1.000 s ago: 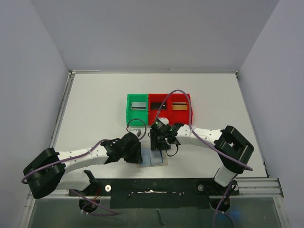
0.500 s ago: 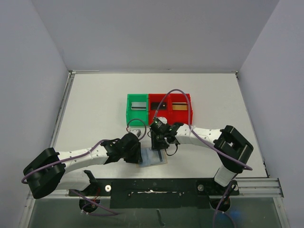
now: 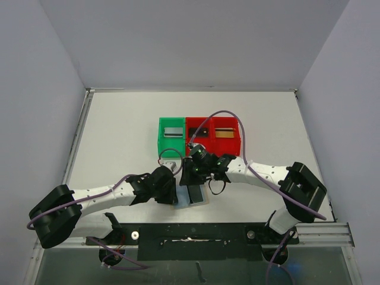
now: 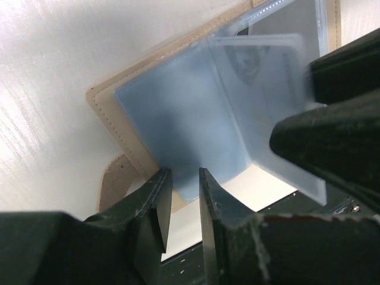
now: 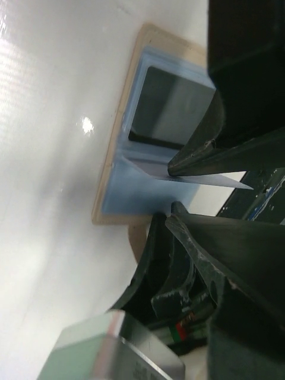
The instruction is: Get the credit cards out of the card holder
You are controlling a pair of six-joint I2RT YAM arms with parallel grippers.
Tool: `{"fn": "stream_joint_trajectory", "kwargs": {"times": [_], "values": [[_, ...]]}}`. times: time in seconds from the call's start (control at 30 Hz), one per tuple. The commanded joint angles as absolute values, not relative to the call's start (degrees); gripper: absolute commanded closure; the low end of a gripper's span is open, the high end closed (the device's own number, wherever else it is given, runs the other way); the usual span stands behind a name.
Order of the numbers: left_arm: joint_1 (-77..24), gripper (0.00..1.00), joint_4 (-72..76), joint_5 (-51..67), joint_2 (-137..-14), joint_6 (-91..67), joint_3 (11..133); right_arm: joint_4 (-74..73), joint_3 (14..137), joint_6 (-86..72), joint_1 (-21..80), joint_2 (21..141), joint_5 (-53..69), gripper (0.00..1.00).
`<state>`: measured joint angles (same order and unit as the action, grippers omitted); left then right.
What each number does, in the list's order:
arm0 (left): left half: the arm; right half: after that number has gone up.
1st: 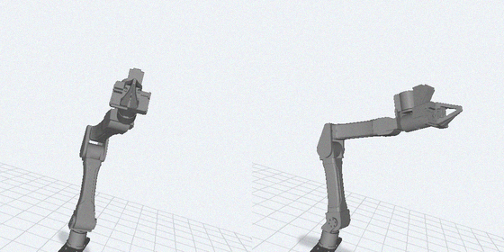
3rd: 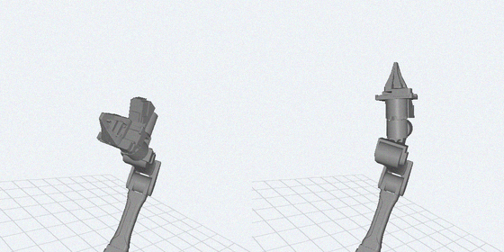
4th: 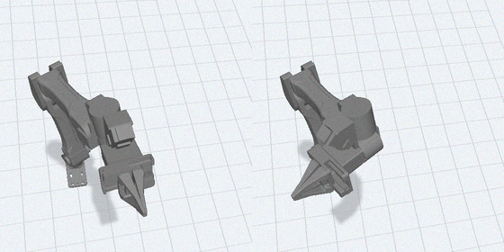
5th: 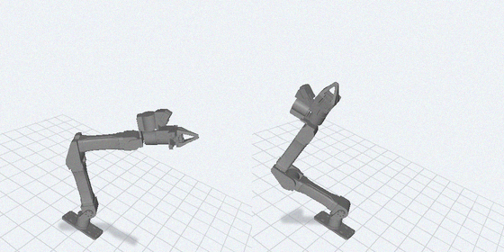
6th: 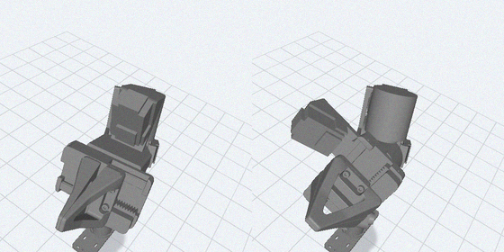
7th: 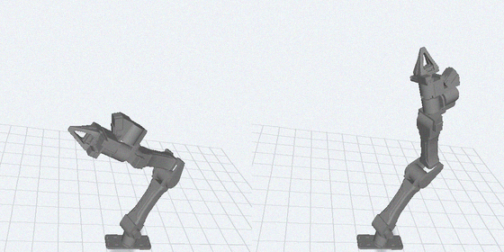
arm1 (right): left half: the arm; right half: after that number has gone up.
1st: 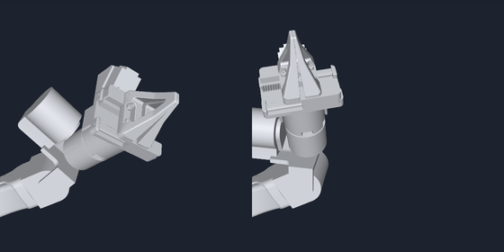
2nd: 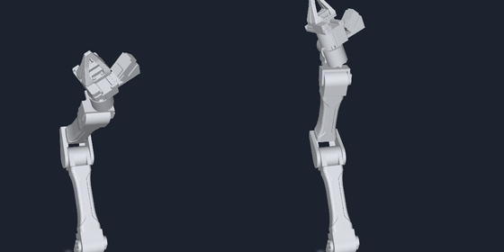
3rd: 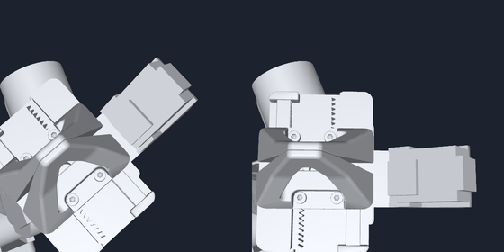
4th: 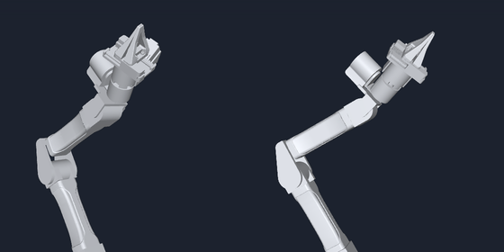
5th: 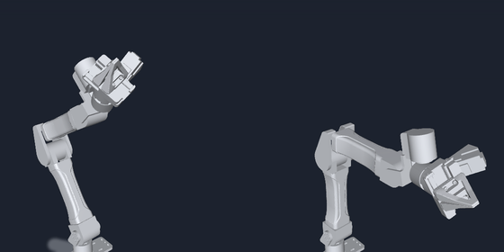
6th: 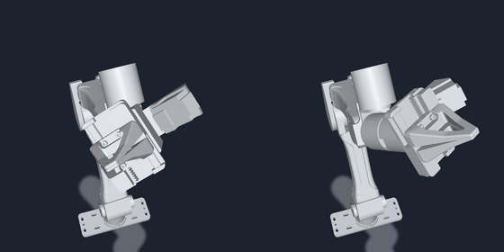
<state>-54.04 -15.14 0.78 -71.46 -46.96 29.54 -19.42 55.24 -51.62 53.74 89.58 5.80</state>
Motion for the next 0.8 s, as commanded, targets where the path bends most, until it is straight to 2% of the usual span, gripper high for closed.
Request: {"fn": "stream_joint_trajectory", "kwargs": {"times": [0.0,0.23,0.43,0.63,0.77], "values": [[-54.2,0.78,-14.3,-0.5,-70.2,-47.7,30.1,-12.3,55.6,-52.3,54.1,90.4,12.0,0.67],[-54.2,0.77,-17.8,-5.6,-58.0,-53.6,25.3,-6.2,54.9,-53.1,53.8,90.7,16.7,0.64],[-53.9,0.72,-21.3,-8.4,-49.0,-55.6,24.0,-3.4,51.6,-54.2,52.7,87.4,15.3,0.62],[-53.9,0.65,-18.9,-6.5,-51.6,-53.4,26.8,-2.6,46.7,-56.5,50.4,82.8,11.8,0.59],[-53.9,0.63,-17.0,-5.1,-56.1,-51.5,29.5,0.4,41.8,-58.6,49.3,79.4,10.7,0.51]]}}
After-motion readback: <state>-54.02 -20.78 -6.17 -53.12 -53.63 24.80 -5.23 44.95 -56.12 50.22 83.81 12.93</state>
